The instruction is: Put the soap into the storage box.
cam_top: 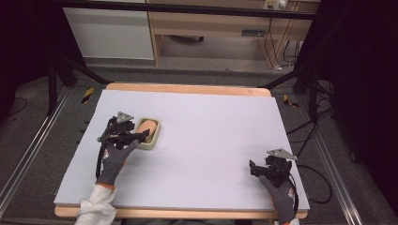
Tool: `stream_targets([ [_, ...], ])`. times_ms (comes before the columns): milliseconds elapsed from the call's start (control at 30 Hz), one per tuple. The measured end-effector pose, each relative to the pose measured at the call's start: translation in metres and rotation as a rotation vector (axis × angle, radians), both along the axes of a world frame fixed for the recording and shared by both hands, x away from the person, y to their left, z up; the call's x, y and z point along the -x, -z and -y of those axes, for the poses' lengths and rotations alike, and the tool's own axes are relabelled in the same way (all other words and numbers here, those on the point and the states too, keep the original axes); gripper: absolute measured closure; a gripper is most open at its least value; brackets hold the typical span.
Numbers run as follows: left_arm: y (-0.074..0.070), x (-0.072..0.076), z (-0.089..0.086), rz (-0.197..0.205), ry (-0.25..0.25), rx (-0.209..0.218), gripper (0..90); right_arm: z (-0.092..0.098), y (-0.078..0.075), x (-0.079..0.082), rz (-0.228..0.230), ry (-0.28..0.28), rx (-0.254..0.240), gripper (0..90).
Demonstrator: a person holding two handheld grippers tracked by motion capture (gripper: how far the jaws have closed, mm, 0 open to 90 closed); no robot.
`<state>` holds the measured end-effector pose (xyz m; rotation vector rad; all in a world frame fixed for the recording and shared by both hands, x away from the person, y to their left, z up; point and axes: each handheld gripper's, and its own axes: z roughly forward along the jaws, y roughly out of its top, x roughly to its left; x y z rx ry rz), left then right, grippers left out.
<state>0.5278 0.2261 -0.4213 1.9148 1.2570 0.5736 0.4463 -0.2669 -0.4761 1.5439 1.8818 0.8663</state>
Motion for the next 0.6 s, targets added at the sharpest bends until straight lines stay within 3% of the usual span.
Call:
stream_targets([
  [400,0.024,0.042,-0.028,-0.019,-0.012,-0.014,18.0,0.009,0.000,0.001,-0.005,0.045,0.017,5.0],
  [600,0.039,0.057,-0.043,-0.059,-0.042,-0.033,17.7,0.012,0.001,0.001,-0.005,0.057,0.028,4.9],
])
